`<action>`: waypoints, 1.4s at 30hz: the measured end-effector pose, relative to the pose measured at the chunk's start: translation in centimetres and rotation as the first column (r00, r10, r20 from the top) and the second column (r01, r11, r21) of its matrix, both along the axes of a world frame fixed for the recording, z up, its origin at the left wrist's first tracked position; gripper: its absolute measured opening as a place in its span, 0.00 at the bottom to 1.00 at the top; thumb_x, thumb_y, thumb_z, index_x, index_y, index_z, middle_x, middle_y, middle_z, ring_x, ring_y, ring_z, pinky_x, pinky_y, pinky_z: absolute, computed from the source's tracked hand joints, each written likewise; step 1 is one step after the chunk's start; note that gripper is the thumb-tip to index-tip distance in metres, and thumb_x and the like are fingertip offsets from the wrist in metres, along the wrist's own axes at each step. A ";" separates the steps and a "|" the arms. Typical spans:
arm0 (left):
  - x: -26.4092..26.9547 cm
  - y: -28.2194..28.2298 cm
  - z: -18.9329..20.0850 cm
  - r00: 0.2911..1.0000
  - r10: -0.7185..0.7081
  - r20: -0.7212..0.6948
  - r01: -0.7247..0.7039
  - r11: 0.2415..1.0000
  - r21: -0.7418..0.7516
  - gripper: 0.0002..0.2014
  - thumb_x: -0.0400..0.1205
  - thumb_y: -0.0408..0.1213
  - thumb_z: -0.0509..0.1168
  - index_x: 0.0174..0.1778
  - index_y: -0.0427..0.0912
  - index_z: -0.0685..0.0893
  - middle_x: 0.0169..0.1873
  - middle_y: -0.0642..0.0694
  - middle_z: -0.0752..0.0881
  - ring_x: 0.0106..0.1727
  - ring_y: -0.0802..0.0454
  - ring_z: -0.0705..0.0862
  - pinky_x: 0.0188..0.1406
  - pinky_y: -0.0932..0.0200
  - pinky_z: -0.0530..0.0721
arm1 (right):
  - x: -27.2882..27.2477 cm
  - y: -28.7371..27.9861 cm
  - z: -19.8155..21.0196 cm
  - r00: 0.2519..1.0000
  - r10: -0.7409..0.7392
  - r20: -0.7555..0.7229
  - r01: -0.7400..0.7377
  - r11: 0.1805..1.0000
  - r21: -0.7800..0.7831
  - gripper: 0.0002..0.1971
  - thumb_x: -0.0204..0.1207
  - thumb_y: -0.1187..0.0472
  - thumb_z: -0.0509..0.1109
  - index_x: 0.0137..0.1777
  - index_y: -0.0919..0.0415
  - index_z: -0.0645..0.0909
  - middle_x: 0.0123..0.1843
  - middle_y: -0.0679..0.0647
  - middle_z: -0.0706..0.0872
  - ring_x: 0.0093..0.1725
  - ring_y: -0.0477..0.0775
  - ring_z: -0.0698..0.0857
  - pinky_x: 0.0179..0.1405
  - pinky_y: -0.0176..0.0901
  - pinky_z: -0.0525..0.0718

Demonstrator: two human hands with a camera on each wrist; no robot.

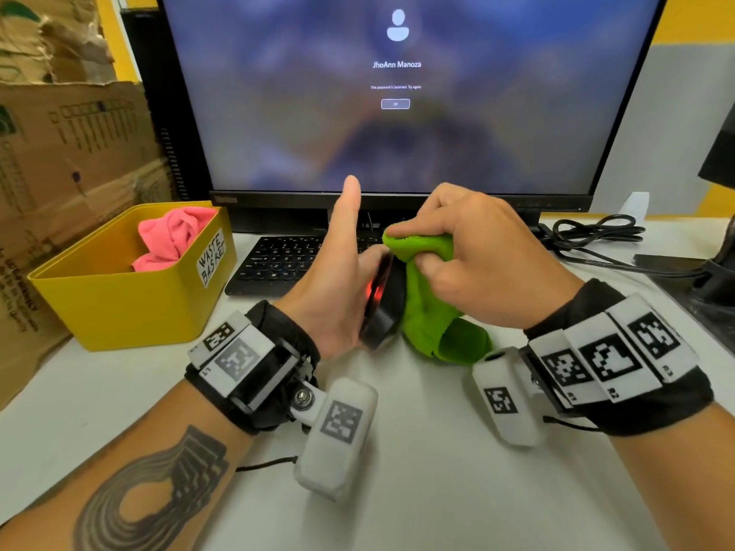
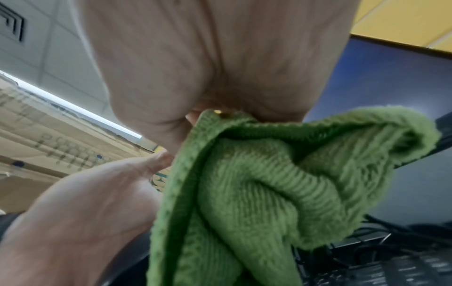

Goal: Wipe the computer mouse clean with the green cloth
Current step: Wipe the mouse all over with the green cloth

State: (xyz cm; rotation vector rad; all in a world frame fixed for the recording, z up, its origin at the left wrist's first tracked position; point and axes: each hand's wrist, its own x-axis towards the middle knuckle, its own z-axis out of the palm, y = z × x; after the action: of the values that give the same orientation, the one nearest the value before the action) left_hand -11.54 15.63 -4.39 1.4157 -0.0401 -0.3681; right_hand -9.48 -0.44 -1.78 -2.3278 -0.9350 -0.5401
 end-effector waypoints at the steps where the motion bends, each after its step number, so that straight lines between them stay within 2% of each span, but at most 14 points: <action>1: -0.1 -0.1 0.1 1.000 0.011 0.009 -0.010 1.000 -0.010 0.49 0.77 0.83 0.41 0.59 0.42 0.86 0.31 0.48 0.91 0.30 0.51 0.91 0.28 0.64 0.87 | -0.2 0.2 0.1 1.000 0.011 -0.007 -0.011 0.999 0.030 0.19 0.74 0.68 0.71 0.60 0.49 0.93 0.48 0.51 0.84 0.51 0.53 0.85 0.53 0.40 0.79; 7: -0.4 -0.8 0.1 0.986 0.130 0.104 -0.120 0.989 -0.091 0.40 0.83 0.75 0.49 0.54 0.43 0.93 0.49 0.39 0.94 0.52 0.43 0.95 0.47 0.51 0.95 | -1.7 1.5 0.1 0.983 0.157 -0.096 -0.136 0.970 0.201 0.20 0.69 0.61 0.74 0.62 0.49 0.92 0.52 0.44 0.94 0.53 0.45 0.91 0.60 0.52 0.87; 10: -0.4 -0.8 0.0 0.981 0.145 0.126 -0.133 0.986 -0.098 0.43 0.83 0.76 0.51 0.62 0.38 0.90 0.58 0.30 0.91 0.66 0.32 0.89 0.66 0.39 0.87 | -1.5 1.5 -0.1 0.970 0.186 -0.156 -0.145 0.960 0.240 0.21 0.68 0.59 0.75 0.63 0.51 0.91 0.54 0.43 0.94 0.56 0.42 0.91 0.62 0.52 0.88; 12: -0.3 -0.5 -0.1 0.981 0.146 0.131 -0.132 0.985 -0.112 0.45 0.82 0.77 0.51 0.63 0.37 0.89 0.59 0.28 0.89 0.67 0.29 0.88 0.70 0.38 0.85 | -1.3 1.4 -0.2 0.974 0.171 -0.150 -0.139 0.969 0.205 0.20 0.68 0.58 0.76 0.62 0.49 0.92 0.53 0.42 0.94 0.55 0.41 0.91 0.62 0.50 0.87; 17: 0.1 0.1 -0.3 0.992 0.076 0.101 -0.068 0.994 -0.085 0.54 0.77 0.82 0.46 0.66 0.34 0.88 0.61 0.29 0.90 0.61 0.35 0.91 0.61 0.46 0.91 | -1.1 1.4 -0.3 0.991 0.125 -0.039 -0.123 0.992 0.032 0.16 0.69 0.61 0.75 0.55 0.45 0.94 0.45 0.42 0.92 0.46 0.46 0.89 0.54 0.42 0.86; 20: 0.0 -0.2 -0.1 0.995 0.031 0.091 -0.023 0.996 -0.089 0.54 0.79 0.81 0.44 0.73 0.35 0.85 0.68 0.28 0.88 0.68 0.33 0.88 0.67 0.42 0.88 | -0.8 1.1 -0.2 0.998 0.065 0.007 -0.065 0.998 0.013 0.16 0.70 0.62 0.76 0.54 0.44 0.94 0.47 0.42 0.92 0.48 0.45 0.89 0.56 0.35 0.83; 23: 0.2 -0.3 -0.4 0.998 0.002 0.064 0.002 0.998 -0.062 0.50 0.78 0.82 0.44 0.59 0.36 0.86 0.47 0.29 0.86 0.47 0.39 0.91 0.44 0.53 0.91 | -0.3 0.3 0.0 0.999 -0.011 0.035 0.010 1.000 0.018 0.16 0.71 0.64 0.76 0.54 0.45 0.94 0.49 0.42 0.93 0.49 0.44 0.88 0.50 0.18 0.73; 25: 0.2 -0.2 -0.5 0.996 0.061 0.060 -0.060 0.998 -0.013 0.47 0.77 0.83 0.45 0.49 0.41 0.89 0.41 0.35 0.82 0.41 0.45 0.85 0.43 0.55 0.87 | 0.0 -0.2 0.1 0.998 -0.062 0.027 0.061 0.998 0.032 0.16 0.72 0.64 0.76 0.55 0.46 0.94 0.50 0.43 0.94 0.50 0.45 0.88 0.50 0.14 0.71; 29: 0.2 -0.4 -0.5 0.983 0.150 0.104 -0.155 0.987 0.037 0.48 0.79 0.81 0.44 0.57 0.39 0.90 0.45 0.36 0.90 0.43 0.39 0.90 0.40 0.46 0.92 | -0.2 -0.3 0.2 0.996 -0.095 -0.002 0.094 0.990 0.109 0.16 0.72 0.61 0.78 0.58 0.44 0.92 0.53 0.41 0.94 0.55 0.43 0.89 0.63 0.34 0.81; 33: 0.3 0.2 -0.4 0.993 0.105 0.057 -0.103 0.994 -0.039 0.57 0.77 0.83 0.39 0.68 0.32 0.83 0.46 0.31 0.86 0.38 0.37 0.87 0.30 0.49 0.88 | -0.3 -0.3 0.4 0.996 -0.007 -0.088 0.023 0.983 0.184 0.14 0.67 0.60 0.84 0.52 0.48 0.89 0.45 0.40 0.92 0.48 0.39 0.89 0.58 0.44 0.87; 36: 0.4 0.6 -0.4 0.994 0.107 0.036 -0.104 0.991 -0.089 0.59 0.73 0.87 0.37 0.64 0.35 0.86 0.45 0.33 0.87 0.35 0.38 0.87 0.33 0.46 0.88 | -0.6 -0.4 0.4 0.980 0.126 -0.151 -0.103 0.982 0.156 0.15 0.63 0.63 0.86 0.49 0.49 0.90 0.43 0.42 0.93 0.46 0.40 0.91 0.54 0.48 0.90; 38: 0.7 0.8 -0.5 0.984 0.178 0.026 -0.176 0.982 -0.074 0.58 0.71 0.88 0.39 0.62 0.35 0.86 0.48 0.32 0.87 0.38 0.36 0.89 0.37 0.40 0.90 | -1.1 -0.1 0.2 0.962 0.207 -0.178 -0.200 0.978 0.060 0.15 0.62 0.64 0.85 0.47 0.48 0.93 0.41 0.39 0.93 0.44 0.40 0.91 0.50 0.42 0.89; 40: 0.9 0.9 -0.6 0.982 0.189 0.023 -0.187 0.978 -0.090 0.57 0.72 0.88 0.41 0.59 0.35 0.85 0.51 0.31 0.85 0.47 0.33 0.86 0.48 0.40 0.87 | -1.6 0.2 0.1 0.954 0.226 -0.197 -0.242 0.969 -0.058 0.14 0.62 0.64 0.85 0.45 0.44 0.94 0.37 0.35 0.91 0.41 0.36 0.89 0.44 0.28 0.83; 42: 0.9 1.0 -0.7 0.991 0.133 0.007 -0.131 0.985 -0.112 0.61 0.70 0.89 0.42 0.62 0.31 0.84 0.57 0.27 0.82 0.54 0.31 0.83 0.60 0.38 0.85 | -1.4 0.3 0.1 0.958 0.208 -0.195 -0.236 0.963 -0.131 0.13 0.64 0.61 0.85 0.44 0.40 0.94 0.37 0.38 0.91 0.41 0.40 0.88 0.44 0.29 0.82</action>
State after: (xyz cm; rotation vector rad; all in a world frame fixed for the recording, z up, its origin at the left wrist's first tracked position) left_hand -10.61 16.59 -5.05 1.3028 0.0214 -0.2425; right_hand -10.84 -0.13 -1.72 -2.3169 -1.1670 -0.1676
